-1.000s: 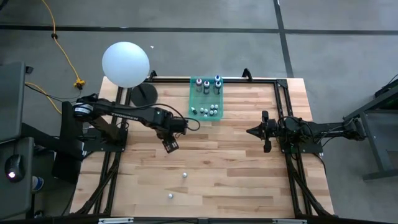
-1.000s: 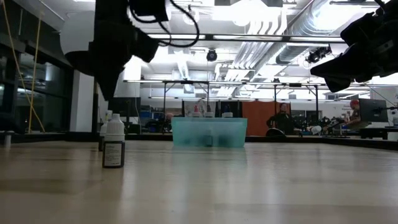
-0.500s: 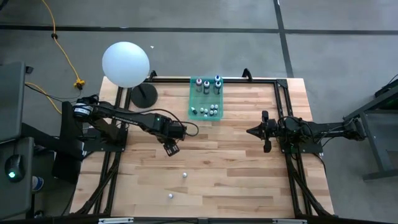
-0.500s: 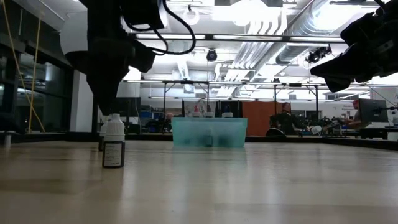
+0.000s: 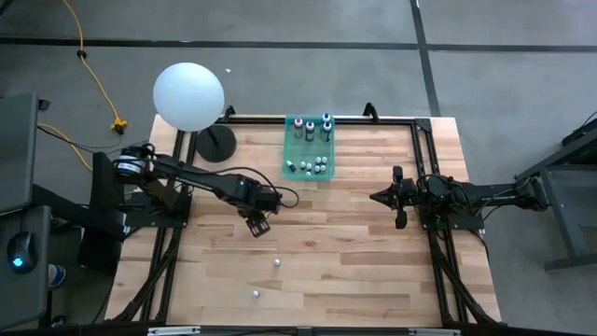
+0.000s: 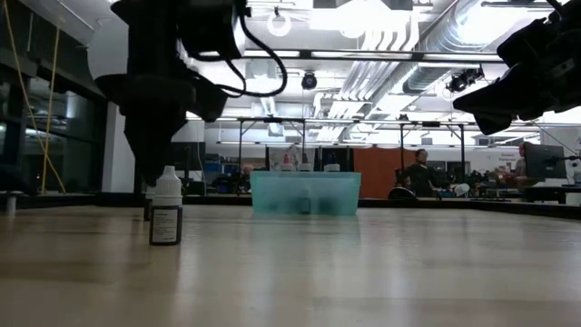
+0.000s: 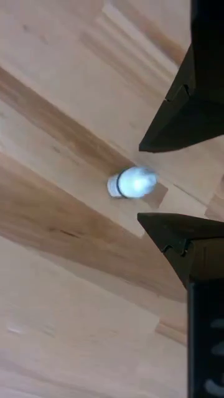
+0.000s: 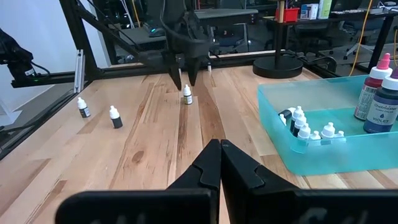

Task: Pick & Place food coloring
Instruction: Put the green food coloring bottle into the light blue bin

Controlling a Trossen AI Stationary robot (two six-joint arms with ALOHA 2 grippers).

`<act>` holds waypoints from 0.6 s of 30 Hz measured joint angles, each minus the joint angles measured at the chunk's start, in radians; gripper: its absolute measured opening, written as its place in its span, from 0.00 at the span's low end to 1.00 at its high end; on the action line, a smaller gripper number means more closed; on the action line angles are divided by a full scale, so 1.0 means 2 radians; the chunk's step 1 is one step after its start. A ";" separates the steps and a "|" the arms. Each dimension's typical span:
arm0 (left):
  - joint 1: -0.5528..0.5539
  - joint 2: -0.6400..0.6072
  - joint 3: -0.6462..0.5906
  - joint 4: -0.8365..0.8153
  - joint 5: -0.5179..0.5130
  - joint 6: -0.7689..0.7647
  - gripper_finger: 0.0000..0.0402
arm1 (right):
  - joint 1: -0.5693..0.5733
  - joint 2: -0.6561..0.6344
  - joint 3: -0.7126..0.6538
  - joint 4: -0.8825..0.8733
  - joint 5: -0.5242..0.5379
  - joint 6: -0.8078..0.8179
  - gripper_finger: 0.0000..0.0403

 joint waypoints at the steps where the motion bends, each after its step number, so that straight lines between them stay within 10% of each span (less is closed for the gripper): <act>1: 0.000 0.001 0.000 0.005 0.002 0.000 0.40 | 0.000 0.000 0.000 0.000 0.000 0.000 0.00; 18: -0.005 0.025 0.001 0.016 0.015 0.003 0.40 | 0.000 0.000 0.000 0.000 0.000 0.000 0.00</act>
